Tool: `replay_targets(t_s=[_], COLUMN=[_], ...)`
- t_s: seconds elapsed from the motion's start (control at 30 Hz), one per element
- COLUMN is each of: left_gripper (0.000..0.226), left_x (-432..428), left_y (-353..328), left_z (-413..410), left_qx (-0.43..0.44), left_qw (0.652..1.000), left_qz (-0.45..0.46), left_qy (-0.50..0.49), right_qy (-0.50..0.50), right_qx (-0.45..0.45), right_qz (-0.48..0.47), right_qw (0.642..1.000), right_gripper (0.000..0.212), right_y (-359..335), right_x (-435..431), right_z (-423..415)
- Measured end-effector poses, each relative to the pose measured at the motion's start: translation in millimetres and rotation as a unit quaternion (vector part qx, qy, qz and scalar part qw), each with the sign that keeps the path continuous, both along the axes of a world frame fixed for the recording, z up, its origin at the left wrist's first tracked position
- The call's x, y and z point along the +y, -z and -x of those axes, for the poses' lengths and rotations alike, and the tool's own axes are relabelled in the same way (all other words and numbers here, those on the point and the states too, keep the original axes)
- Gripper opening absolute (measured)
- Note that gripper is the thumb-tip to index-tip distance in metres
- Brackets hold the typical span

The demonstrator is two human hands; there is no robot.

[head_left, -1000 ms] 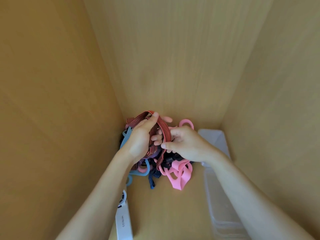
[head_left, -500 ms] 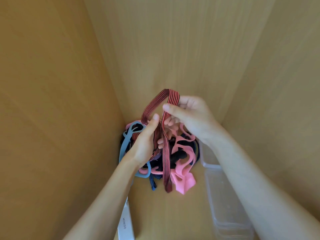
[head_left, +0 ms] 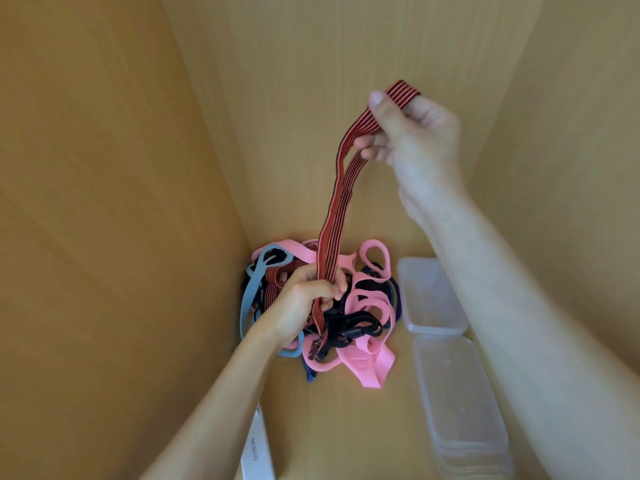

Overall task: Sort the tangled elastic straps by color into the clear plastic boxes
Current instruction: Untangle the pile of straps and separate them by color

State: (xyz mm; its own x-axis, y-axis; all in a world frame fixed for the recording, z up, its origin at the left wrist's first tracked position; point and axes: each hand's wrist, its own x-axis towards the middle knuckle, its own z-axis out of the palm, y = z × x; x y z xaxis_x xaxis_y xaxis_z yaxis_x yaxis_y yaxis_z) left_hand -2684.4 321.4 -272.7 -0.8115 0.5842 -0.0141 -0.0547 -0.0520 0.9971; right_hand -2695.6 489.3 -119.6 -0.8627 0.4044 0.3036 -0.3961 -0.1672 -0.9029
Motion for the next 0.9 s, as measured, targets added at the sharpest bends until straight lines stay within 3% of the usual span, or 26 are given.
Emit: replay_targets(t_s=[0.23, 0.47, 0.57, 0.63, 0.7, 0.8, 0.83, 0.9], left_gripper=[0.016, 0.018, 0.025, 0.027, 0.029, 0.032, 0.032, 0.032], left_x=[-5.9, -8.0, -7.8, -8.2, -8.8, -10.6, -11.1, -11.6], left_y=[21.4, 12.7, 6.1, 1.9, -2.0, -9.5, -12.0, -15.6], left_z=[-6.9, -7.2, -6.9, -6.6, -6.7, -6.8, -6.3, -5.0], left_qx=[-0.102, -0.136, -0.137, -0.117, -0.086, -0.085, -0.094, -0.1], left_qw=[0.994, 0.986, 0.986, 0.99, 0.994, 0.992, 0.99, 0.987], left_qz=[-0.034, -0.096, -0.087, -0.064, -0.049, -0.073, -0.082, -0.098], left_qy=[0.001, 0.021, 0.025, 0.032, 0.045, 0.061, 0.065, 0.073], right_qy=[0.05, 0.035, 0.014, -0.03, -0.143, -0.377, -0.412, -0.384], right_qx=[0.0, -0.135, -0.202, -0.217, -0.202, -0.195, -0.207, -0.225], right_qz=[-0.009, -0.088, -0.142, -0.217, -0.282, -0.258, -0.257, -0.301], right_qw=[0.999, 0.986, 0.969, 0.951, 0.927, 0.868, 0.849, 0.843], right_gripper=[0.015, 0.009, 0.022, 0.035, 0.051, 0.063, 0.065, 0.055], right_y=[-12.9, 43.6, 76.6, 95.4, 109.4, 120.2, 124.7, 135.4], right_x=[20.1, 24.1, 23.5, 23.8, 24.1, 18.2, 15.0, 8.0], right_z=[18.5, 25.3, 17.3, 7.0, -3.6, -20.7, -23.9, -29.2])
